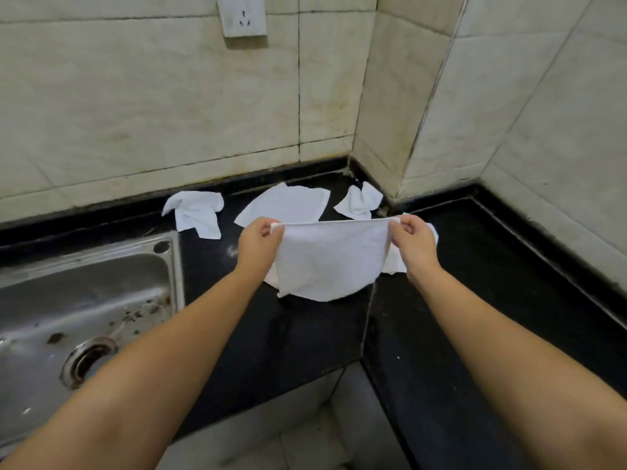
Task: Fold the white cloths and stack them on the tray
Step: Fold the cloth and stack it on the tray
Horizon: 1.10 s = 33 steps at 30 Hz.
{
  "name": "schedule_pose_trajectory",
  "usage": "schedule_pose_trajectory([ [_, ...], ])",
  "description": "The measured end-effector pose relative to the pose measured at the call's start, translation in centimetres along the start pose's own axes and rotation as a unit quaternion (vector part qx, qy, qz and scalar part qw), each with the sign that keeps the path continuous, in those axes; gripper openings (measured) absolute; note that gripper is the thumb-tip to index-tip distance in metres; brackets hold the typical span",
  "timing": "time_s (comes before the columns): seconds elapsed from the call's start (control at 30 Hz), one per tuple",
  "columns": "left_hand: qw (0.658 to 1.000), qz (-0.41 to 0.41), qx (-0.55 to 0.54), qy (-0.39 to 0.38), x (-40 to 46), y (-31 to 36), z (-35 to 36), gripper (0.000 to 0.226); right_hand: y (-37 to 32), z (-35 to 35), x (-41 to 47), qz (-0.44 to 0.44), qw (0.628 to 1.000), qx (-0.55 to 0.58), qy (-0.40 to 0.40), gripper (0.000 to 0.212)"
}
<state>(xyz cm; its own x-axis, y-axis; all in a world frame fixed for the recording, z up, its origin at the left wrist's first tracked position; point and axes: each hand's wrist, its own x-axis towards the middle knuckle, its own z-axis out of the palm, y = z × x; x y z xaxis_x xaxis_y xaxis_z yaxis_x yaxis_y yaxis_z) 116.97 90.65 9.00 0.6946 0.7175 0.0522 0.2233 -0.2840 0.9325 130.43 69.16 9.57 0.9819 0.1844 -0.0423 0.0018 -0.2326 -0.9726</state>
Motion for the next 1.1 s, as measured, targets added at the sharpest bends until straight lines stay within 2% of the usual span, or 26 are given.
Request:
schedule_pose_trajectory([
  [0.13,0.993,-0.023,-0.107,-0.036,1.0,2.2,1.4,0.009,-1.5,-2.5,0.7,-0.019,0.998,0.049,0.031,0.014],
  [0.23,0.983,-0.071,-0.140,-0.091,0.9,1.4,2.2,0.016,-0.7,-3.9,0.4,-0.014,0.998,0.043,0.034,0.006],
  [0.3,0.973,-0.114,-0.147,-0.137,0.2,-0.1,2.7,0.021,1.1,-4.7,-0.3,0.013,0.999,0.027,0.020,0.008],
  [0.4,0.958,-0.177,-0.111,-0.198,-1.6,-3.0,3.4,0.018,4.9,-5.9,-2.1,0.078,0.996,-0.015,-0.032,0.010],
  [0.53,0.927,-0.250,-0.006,-0.278,-4.1,-6.7,3.9,0.015,10.1,-6.6,-4.8,0.178,0.977,-0.062,-0.102,0.013],
  [0.63,0.909,-0.292,0.037,-0.293,-5.3,-8.3,4.3,0.016,12.4,-6.7,-6.0,0.216,0.965,-0.083,-0.125,0.015],
  [0.77,0.932,-0.260,0.069,-0.243,-4.6,-9.3,5.2,0.017,13.1,-5.9,-4.5,0.186,0.965,-0.137,-0.128,0.008],
  [0.9,0.950,-0.170,0.171,-0.197,-2.5,-9.5,6.1,0.016,12.5,-4.4,-1.4,0.144,0.963,-0.203,-0.102,0.012],
  [1.0,0.948,-0.122,0.241,-0.168,-1.2,-9.6,7.0,0.013,12.8,-3.2,0.4,0.138,0.951,-0.259,-0.098,0.009],
  [1.1,0.926,-0.078,0.322,-0.182,-0.7,-10.0,7.7,0.013,13.6,-2.3,1.2,0.135,0.924,-0.348,-0.087,0.011],
])
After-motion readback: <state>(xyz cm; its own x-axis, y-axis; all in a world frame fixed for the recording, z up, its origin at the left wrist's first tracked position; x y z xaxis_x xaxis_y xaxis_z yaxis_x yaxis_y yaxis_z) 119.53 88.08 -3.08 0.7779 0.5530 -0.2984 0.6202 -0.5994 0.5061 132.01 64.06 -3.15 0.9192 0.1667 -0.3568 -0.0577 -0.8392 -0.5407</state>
